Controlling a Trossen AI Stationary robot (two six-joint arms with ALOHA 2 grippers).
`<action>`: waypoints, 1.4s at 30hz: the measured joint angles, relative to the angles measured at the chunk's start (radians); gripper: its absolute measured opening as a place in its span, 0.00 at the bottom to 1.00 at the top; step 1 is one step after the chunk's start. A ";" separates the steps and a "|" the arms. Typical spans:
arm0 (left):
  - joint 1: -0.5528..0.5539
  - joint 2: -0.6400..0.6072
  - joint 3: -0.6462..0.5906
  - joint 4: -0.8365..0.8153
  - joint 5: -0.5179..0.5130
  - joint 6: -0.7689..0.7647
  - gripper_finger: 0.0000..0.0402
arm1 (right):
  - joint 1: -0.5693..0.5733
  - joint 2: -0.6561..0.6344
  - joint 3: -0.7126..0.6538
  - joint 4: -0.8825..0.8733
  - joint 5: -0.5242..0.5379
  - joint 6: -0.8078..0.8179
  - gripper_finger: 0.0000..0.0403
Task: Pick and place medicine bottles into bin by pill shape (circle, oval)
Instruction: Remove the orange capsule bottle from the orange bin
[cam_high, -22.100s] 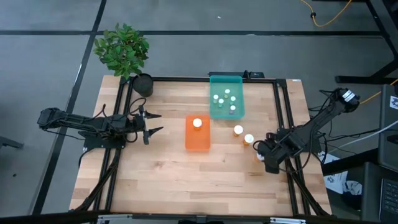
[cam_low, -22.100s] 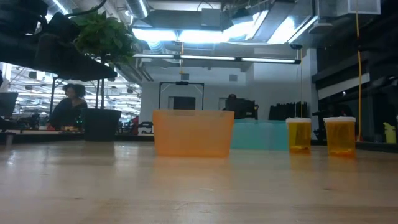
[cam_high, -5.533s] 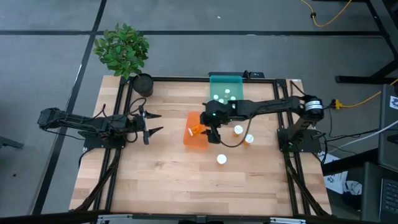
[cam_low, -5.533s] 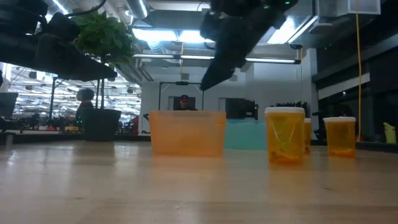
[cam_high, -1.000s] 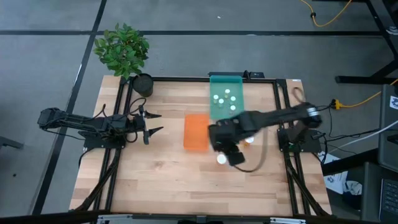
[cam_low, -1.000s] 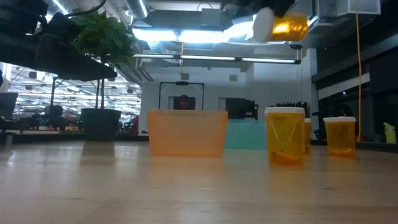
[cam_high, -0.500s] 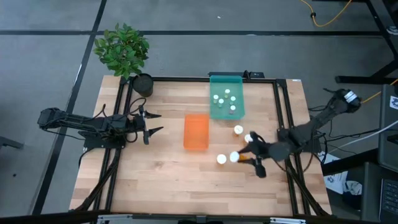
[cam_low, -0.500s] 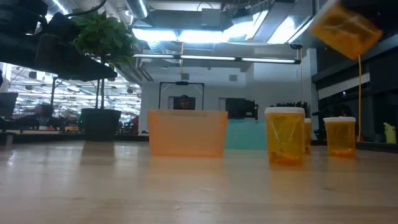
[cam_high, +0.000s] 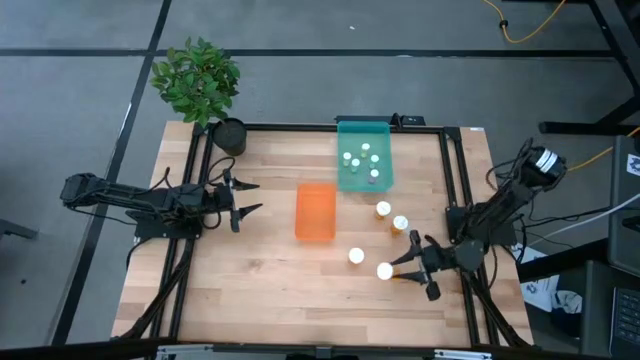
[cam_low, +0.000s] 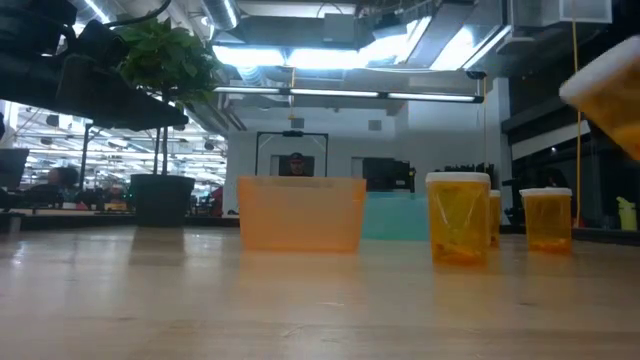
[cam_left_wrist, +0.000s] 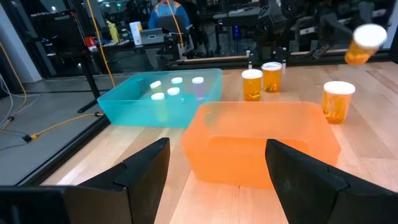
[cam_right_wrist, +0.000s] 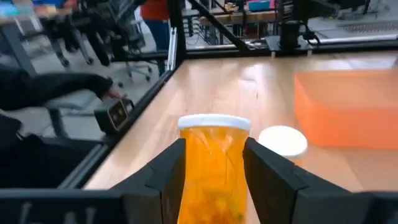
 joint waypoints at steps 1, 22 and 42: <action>0.000 0.000 0.000 0.000 0.000 0.000 0.64 | 0.000 0.036 0.016 0.009 0.004 -0.016 0.39; 0.000 0.000 0.000 0.000 0.000 0.000 0.64 | -0.045 0.318 0.112 0.380 0.142 -0.322 0.33; 0.000 0.000 0.000 -0.001 0.000 0.000 0.64 | -0.003 -0.051 0.480 -0.610 0.346 -0.189 0.57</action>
